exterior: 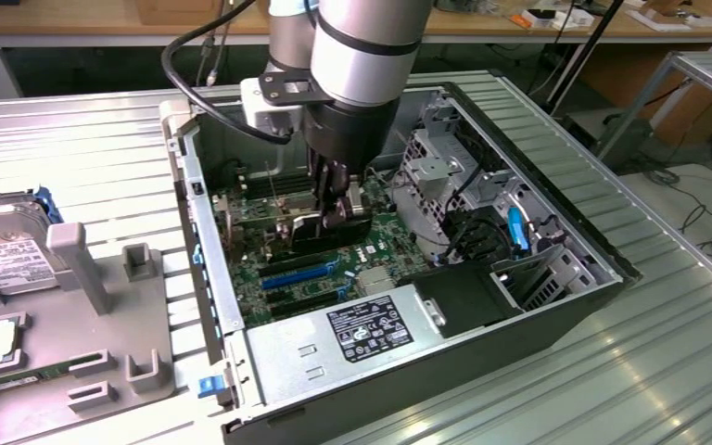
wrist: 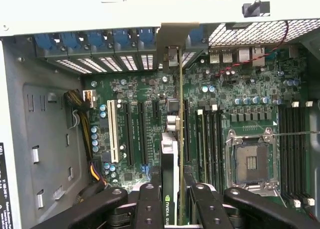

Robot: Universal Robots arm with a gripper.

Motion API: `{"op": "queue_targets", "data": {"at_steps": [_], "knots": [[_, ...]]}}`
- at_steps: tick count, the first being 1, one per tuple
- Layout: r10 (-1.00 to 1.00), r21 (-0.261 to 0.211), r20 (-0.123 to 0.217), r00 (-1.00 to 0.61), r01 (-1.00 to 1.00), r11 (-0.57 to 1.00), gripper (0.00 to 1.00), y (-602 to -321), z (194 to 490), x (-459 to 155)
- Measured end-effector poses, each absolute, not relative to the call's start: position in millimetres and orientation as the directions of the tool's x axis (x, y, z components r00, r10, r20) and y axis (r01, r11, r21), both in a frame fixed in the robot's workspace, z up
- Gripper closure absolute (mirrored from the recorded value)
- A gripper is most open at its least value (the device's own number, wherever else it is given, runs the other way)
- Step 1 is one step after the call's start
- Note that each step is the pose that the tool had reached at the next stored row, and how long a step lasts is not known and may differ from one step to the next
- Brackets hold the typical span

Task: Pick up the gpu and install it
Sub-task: 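Insert the gpu into the slot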

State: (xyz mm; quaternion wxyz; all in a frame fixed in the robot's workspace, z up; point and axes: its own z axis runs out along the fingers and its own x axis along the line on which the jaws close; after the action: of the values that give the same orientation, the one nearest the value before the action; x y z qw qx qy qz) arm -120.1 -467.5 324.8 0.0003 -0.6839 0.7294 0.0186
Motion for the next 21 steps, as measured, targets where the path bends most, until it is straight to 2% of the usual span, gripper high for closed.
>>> {"op": "queue_targets", "data": {"at_steps": [21], "knots": [[-0.998,0.024,-0.028,-0.064,-0.998,0.063,0.73,-466.4,305.1,-121.8]]}}
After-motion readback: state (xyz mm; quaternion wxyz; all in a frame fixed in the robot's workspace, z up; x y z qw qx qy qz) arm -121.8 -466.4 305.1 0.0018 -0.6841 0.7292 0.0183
